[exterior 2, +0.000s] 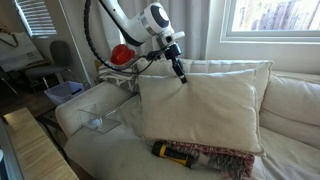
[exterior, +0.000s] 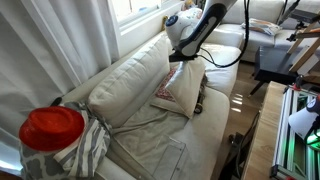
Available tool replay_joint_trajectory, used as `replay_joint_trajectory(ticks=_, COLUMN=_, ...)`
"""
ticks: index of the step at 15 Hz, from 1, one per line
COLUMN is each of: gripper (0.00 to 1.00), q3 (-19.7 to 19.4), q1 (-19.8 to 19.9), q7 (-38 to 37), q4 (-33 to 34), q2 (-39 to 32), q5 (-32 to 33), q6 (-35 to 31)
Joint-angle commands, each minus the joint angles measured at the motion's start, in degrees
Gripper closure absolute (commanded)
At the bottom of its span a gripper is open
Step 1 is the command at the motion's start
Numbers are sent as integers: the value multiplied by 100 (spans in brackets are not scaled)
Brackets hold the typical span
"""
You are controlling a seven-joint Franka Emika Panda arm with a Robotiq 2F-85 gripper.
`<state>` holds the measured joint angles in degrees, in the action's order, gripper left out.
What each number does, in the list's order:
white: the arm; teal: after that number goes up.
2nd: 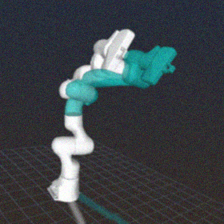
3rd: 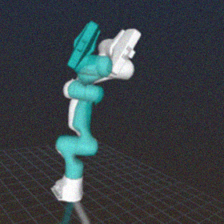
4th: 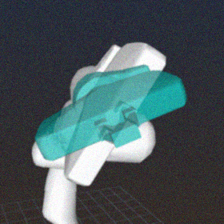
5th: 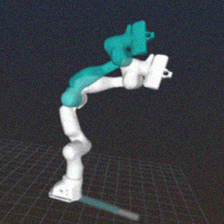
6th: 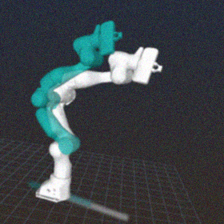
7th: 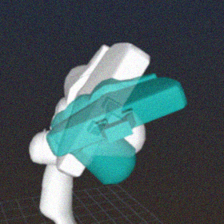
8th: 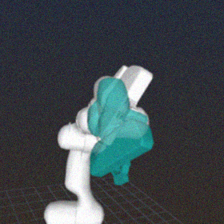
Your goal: Move the pillow from the left sofa seat onto the fleece blanket on the middle sofa seat
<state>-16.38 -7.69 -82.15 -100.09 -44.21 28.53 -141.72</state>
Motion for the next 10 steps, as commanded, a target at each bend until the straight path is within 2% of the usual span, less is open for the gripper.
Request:
replay_joint_trajectory(ticks=1, gripper=55, q3=-329, q1=-239, q7=-474, q4=683, q2=-581, q5=-38, q6=-205)
replay_joint_trajectory(ticks=4, gripper=32, q3=-330, q1=-243, q7=-745, q4=915, q2=-652, q5=-274, q6=-256)
replay_joint_trajectory(ticks=8, gripper=2, q3=-212, q1=-152, q7=-560, q4=790, q2=-217, q5=-586, q6=89)
replay_joint_trajectory(ticks=10, gripper=0, q3=-213, q1=-153, q7=-414, q4=658, q2=96, q5=-653, q6=493)
